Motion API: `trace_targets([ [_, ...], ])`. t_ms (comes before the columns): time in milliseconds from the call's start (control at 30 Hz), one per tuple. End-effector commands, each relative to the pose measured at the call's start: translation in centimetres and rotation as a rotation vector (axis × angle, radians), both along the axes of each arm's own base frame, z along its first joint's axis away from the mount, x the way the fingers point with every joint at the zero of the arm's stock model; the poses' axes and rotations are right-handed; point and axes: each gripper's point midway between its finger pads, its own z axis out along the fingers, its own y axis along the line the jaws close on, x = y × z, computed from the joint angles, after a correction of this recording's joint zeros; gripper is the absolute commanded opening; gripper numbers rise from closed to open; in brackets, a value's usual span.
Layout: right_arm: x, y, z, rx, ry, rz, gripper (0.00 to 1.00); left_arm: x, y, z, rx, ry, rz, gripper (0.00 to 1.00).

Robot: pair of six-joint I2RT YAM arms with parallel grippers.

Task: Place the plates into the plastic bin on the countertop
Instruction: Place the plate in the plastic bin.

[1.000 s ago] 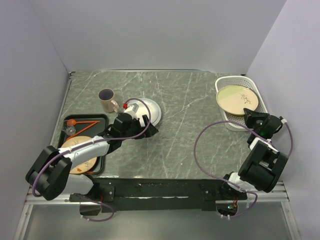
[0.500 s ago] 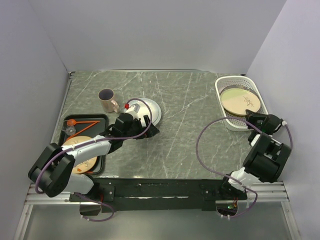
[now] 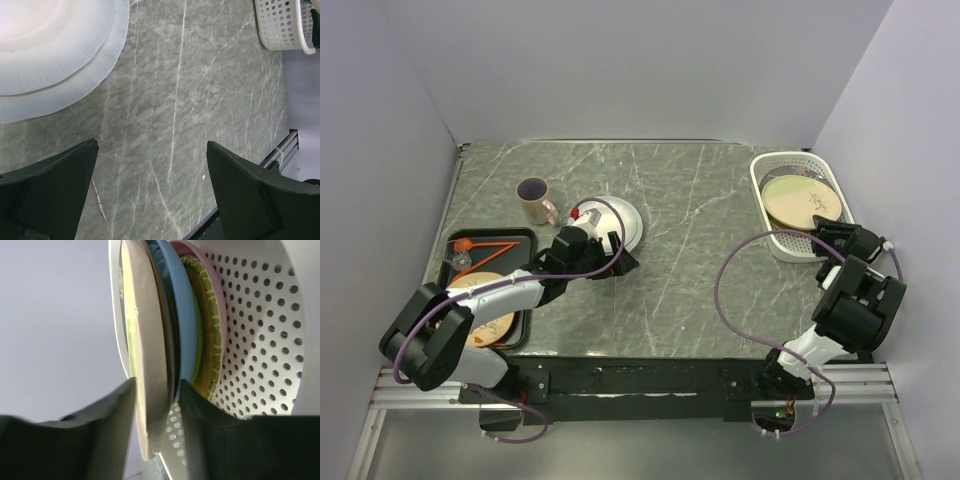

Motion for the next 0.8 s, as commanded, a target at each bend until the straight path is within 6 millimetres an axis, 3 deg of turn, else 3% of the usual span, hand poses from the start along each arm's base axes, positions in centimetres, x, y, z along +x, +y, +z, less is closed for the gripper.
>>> trace_targets([
  [0, -0.5, -0.9, 1.1, -0.079, -0.010, -0.035, 0.62, 0.1, -0.7, 0.8, -0.026, -0.028, -0.024, 0.95],
  [67, -1.0, -0.7, 1.2, -0.092, -0.001, -0.042, 0.69, 0.2, -0.9, 0.9, -0.033, -0.031, -0.028, 0.95],
  [333, -3.1, 0.7, 2.8, -0.132, -0.003, -0.030, 0.83, 0.1, -0.8, 0.9, -0.037, -0.030, -0.026, 0.95],
  [767, -3.8, 2.0, 6.8, -0.204, -0.088, 0.003, 0.87, 0.2, 0.1, 1.4, -0.019, -0.037, 0.020, 0.96],
])
